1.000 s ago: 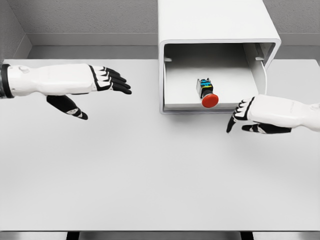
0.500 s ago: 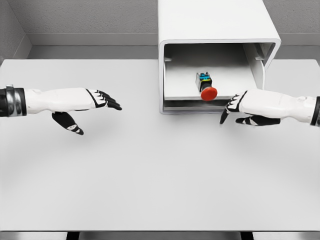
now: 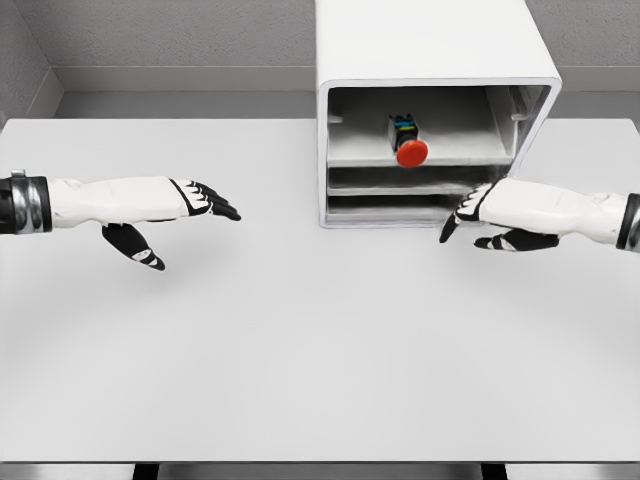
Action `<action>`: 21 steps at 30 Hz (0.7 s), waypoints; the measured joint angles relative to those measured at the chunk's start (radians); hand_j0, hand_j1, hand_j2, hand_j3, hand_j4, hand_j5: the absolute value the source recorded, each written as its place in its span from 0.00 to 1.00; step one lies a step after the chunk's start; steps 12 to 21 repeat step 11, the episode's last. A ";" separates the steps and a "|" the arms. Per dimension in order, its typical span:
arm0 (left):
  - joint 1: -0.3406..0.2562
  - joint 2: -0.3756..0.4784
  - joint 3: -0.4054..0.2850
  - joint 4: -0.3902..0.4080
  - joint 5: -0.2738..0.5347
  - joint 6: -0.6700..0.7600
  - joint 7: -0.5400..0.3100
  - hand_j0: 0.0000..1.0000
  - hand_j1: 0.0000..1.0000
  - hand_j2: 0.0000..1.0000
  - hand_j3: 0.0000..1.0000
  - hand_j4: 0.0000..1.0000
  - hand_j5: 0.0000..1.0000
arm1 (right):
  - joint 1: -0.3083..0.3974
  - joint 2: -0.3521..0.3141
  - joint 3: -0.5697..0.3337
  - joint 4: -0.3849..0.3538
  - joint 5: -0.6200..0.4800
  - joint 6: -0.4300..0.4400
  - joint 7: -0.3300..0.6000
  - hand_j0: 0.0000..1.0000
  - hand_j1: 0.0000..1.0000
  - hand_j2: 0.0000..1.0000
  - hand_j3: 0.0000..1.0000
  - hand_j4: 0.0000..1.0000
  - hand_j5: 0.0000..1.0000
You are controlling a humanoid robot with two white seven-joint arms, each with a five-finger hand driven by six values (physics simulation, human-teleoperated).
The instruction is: Slide open multi-storey tabletop storage cabinets and put open load switch and slide close multi-storey tabletop storage cabinets
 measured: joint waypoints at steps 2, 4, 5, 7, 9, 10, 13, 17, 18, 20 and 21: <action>0.000 0.000 0.000 0.006 0.000 0.000 0.000 1.00 1.00 1.00 1.00 1.00 1.00 | 0.046 -0.032 -0.051 -0.056 0.005 -0.003 0.001 1.00 1.00 1.00 1.00 1.00 1.00; 0.001 -0.002 -0.001 0.017 0.000 0.000 0.000 1.00 1.00 1.00 1.00 1.00 1.00 | 0.067 -0.050 -0.077 -0.092 0.002 -0.003 0.001 1.00 1.00 1.00 1.00 1.00 1.00; 0.000 -0.007 -0.001 0.033 0.000 0.000 0.000 1.00 1.00 1.00 1.00 1.00 1.00 | 0.067 -0.055 -0.084 -0.103 0.002 -0.002 0.001 1.00 1.00 1.00 1.00 1.00 1.00; 0.000 -0.023 -0.001 0.073 -0.001 0.000 0.000 1.00 1.00 1.00 1.00 1.00 1.00 | 0.078 -0.061 -0.092 -0.116 0.001 -0.002 0.001 1.00 1.00 1.00 1.00 1.00 1.00; 0.000 -0.033 -0.001 0.095 -0.002 0.000 0.000 1.00 1.00 1.00 1.00 1.00 1.00 | 0.078 -0.065 -0.096 -0.123 0.001 -0.002 0.001 1.00 1.00 1.00 1.00 1.00 1.00; 0.001 -0.036 -0.001 0.101 -0.002 0.000 0.000 1.00 1.00 1.00 1.00 1.00 1.00 | 0.078 -0.065 -0.097 -0.125 0.001 -0.002 0.001 1.00 1.00 1.00 1.00 1.00 1.00; 0.000 -0.038 -0.001 0.107 -0.002 0.000 0.000 1.00 1.00 1.00 1.00 1.00 1.00 | 0.078 -0.066 -0.098 -0.127 0.001 -0.002 0.001 1.00 1.00 1.00 1.00 1.00 1.00; 0.000 -0.038 -0.001 0.107 -0.002 0.000 0.000 1.00 1.00 1.00 1.00 1.00 1.00 | 0.078 -0.066 -0.098 -0.127 0.001 -0.002 0.001 1.00 1.00 1.00 1.00 1.00 1.00; 0.000 -0.038 -0.001 0.107 -0.002 0.000 0.000 1.00 1.00 1.00 1.00 1.00 1.00 | 0.078 -0.066 -0.098 -0.127 0.001 -0.002 0.001 1.00 1.00 1.00 1.00 1.00 1.00; 0.000 -0.038 -0.001 0.107 -0.002 0.000 0.000 1.00 1.00 1.00 1.00 1.00 1.00 | 0.078 -0.066 -0.098 -0.127 0.001 -0.002 0.001 1.00 1.00 1.00 1.00 1.00 1.00; 0.000 -0.038 -0.001 0.107 -0.002 0.000 0.000 1.00 1.00 1.00 1.00 1.00 1.00 | 0.078 -0.066 -0.098 -0.127 0.001 -0.002 0.001 1.00 1.00 1.00 1.00 1.00 1.00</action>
